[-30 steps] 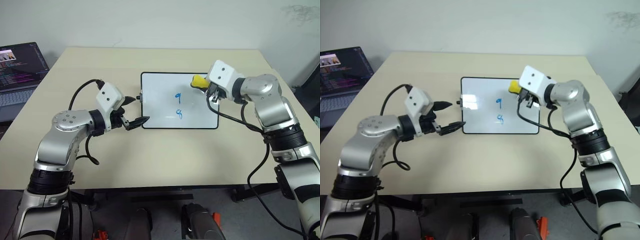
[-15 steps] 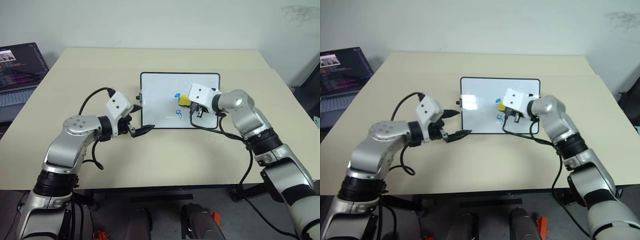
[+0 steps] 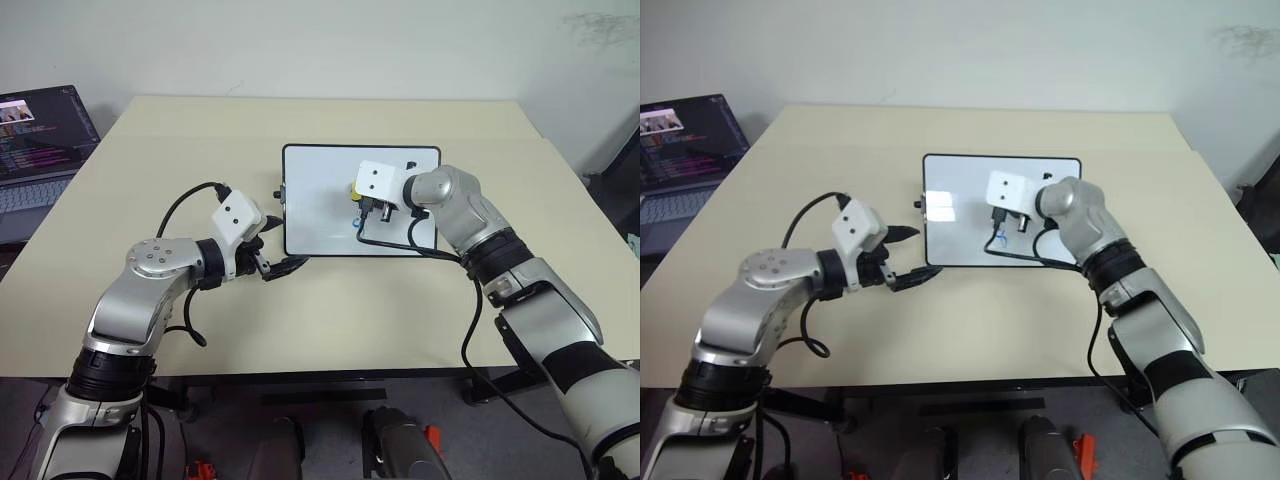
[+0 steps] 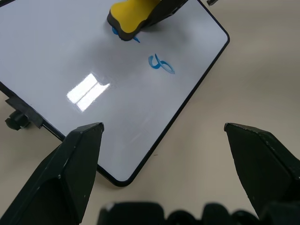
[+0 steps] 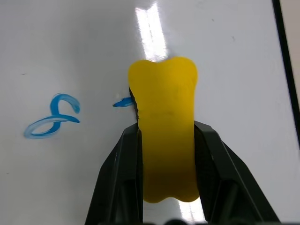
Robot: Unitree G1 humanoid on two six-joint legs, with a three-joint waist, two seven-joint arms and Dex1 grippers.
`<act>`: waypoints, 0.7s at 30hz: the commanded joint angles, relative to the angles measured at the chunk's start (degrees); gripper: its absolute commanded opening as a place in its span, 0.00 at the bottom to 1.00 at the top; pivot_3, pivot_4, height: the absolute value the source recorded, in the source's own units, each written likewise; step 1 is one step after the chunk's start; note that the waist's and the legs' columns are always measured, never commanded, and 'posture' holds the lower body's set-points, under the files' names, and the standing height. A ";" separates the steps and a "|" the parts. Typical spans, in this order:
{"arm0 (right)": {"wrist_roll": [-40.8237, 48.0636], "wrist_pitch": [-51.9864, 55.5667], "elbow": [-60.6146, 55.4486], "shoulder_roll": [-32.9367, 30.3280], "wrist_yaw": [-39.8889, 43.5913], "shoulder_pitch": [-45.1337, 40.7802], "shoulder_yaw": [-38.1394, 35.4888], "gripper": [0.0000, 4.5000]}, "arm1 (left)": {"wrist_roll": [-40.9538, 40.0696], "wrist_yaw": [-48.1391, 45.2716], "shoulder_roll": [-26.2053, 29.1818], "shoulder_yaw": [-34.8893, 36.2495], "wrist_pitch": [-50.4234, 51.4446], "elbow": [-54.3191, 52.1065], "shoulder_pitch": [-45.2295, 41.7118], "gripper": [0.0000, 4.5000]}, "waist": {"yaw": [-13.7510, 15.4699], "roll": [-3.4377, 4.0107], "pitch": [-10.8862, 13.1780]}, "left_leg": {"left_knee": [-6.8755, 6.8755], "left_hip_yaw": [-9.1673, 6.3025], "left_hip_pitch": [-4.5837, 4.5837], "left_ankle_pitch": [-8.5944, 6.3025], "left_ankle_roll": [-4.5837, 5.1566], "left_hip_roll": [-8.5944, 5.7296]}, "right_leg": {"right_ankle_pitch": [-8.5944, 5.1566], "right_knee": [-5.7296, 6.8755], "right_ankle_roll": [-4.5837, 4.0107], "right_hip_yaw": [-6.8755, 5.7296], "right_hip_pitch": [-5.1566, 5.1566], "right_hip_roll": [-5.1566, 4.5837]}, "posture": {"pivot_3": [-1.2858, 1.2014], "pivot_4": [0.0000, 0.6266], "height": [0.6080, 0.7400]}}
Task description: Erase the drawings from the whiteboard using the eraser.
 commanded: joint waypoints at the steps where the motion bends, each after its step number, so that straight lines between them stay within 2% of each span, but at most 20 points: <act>1: -2.21 -0.44 2.88 -0.27 -3.79 -3.46 -0.67 0.24 | -0.52 0.62 0.22 1.37 -0.07 -2.50 -0.05 1.00 | -0.05 0.00 0.00 | 0.09 0.00 0.00 0.00 0.00 0.00 | 0.00 0.05 -0.01 0.00 0.01 0.00 | 0.52 0.24 1.00; 10: -3.06 -1.35 3.36 0.05 -4.58 -4.63 -0.43 0.24 | -0.61 0.84 0.22 1.16 -0.05 -2.43 -0.38 1.00 | -0.04 0.00 0.00 | 0.21 -0.01 0.02 0.01 0.01 0.00 | -0.01 0.23 -0.01 0.01 0.03 0.00 | 0.52 0.24 1.00; 21: -5.89 -2.40 -8.84 -2.90 4.86 4.69 3.61 0.24 | -0.70 0.91 0.23 1.19 0.03 -2.52 -0.44 1.00 | -0.02 0.00 0.00 | 0.20 -0.03 0.02 0.01 0.01 -0.01 | -0.03 0.29 -0.03 0.00 0.00 0.02 | 0.52 0.24 1.00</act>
